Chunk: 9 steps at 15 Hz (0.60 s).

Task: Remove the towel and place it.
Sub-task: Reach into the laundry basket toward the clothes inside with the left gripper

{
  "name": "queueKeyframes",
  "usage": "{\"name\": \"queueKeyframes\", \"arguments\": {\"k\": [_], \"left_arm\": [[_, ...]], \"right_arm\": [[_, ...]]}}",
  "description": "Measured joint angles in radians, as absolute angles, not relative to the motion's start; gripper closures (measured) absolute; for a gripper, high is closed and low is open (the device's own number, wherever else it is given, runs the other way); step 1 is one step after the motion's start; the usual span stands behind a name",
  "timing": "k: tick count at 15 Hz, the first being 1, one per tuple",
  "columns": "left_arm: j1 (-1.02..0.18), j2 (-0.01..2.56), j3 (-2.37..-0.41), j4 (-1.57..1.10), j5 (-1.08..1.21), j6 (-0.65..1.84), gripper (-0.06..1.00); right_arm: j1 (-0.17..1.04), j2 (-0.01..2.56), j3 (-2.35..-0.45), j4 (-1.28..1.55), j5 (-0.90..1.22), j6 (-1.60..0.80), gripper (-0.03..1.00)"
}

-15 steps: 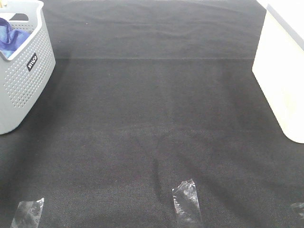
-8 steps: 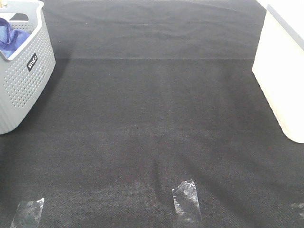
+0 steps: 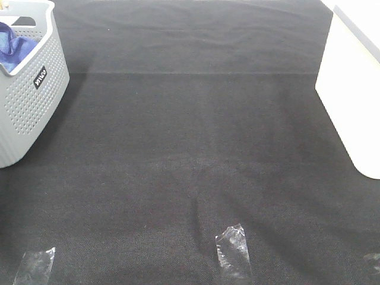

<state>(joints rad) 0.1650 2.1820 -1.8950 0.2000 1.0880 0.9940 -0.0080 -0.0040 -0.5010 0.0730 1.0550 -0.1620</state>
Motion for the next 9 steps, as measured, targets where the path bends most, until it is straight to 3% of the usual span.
{"name": "queueKeyframes", "arguments": {"k": [6,7,9], "left_arm": [[0.165,2.273,-1.902,0.211,1.049,1.005,-0.05],[0.165,2.275,-1.902,0.213,1.056,1.007,-0.03],[0.176,2.275,-1.902,0.214,1.088,1.007,0.11]], "right_arm": [[-0.008,-0.004,-0.501,0.073,1.055,-0.162,0.37],[-0.008,-0.004,-0.501,0.073,1.055,-0.162,0.37],[-0.008,-0.004,-0.501,0.073,1.055,-0.162,0.37]]}}
